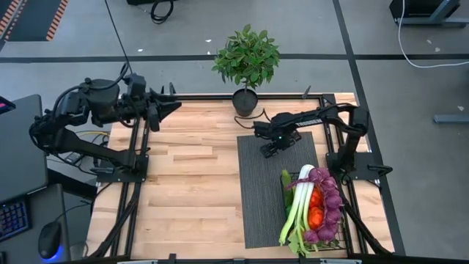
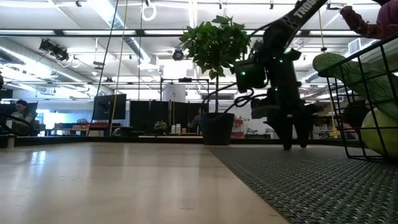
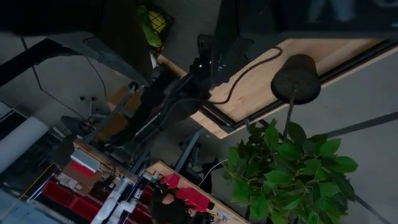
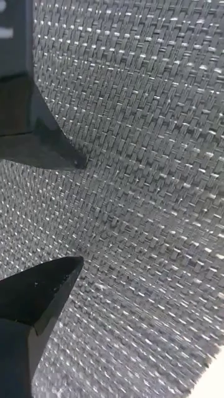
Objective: Build produce basket
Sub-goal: Adjust the grey mat, then return to home position
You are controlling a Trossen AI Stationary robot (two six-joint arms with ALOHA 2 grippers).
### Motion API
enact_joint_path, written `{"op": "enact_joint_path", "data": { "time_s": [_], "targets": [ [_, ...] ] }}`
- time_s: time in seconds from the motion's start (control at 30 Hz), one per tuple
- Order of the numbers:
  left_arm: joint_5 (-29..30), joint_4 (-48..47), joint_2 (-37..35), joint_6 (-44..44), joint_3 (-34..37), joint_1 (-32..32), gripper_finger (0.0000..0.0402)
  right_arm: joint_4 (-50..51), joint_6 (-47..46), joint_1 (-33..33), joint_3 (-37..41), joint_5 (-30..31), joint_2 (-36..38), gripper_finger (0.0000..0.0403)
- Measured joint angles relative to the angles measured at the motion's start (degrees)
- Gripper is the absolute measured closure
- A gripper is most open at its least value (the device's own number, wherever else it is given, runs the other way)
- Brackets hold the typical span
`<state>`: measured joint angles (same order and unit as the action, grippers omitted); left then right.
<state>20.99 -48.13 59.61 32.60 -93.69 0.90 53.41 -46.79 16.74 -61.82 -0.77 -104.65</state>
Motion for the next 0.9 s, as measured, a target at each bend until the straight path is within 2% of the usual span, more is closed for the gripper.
{"op": "enact_joint_path", "data": {
  "time_s": [0.17, 0.67, 0.9],
  "targets": [
    [0.0, -1.17, 0.0, 0.21, 0.0, -0.01, 0.023, -2.86, -2.45, -1.42, 3.45, -1.21, 0.54, 0.0157],
    [-0.02, -1.54, 0.0, 1.66, 0.0, 0.01, 0.023, -2.44, -3.98, -3.75, 3.06, -2.36, 0.51, 0.0157],
    [-0.22, -5.33, 0.0, 1.57, 0.0, 1.0, 0.023, -0.64, -2.99, -4.06, 2.25, -3.68, 7.63, 0.0157]
  ]
}}
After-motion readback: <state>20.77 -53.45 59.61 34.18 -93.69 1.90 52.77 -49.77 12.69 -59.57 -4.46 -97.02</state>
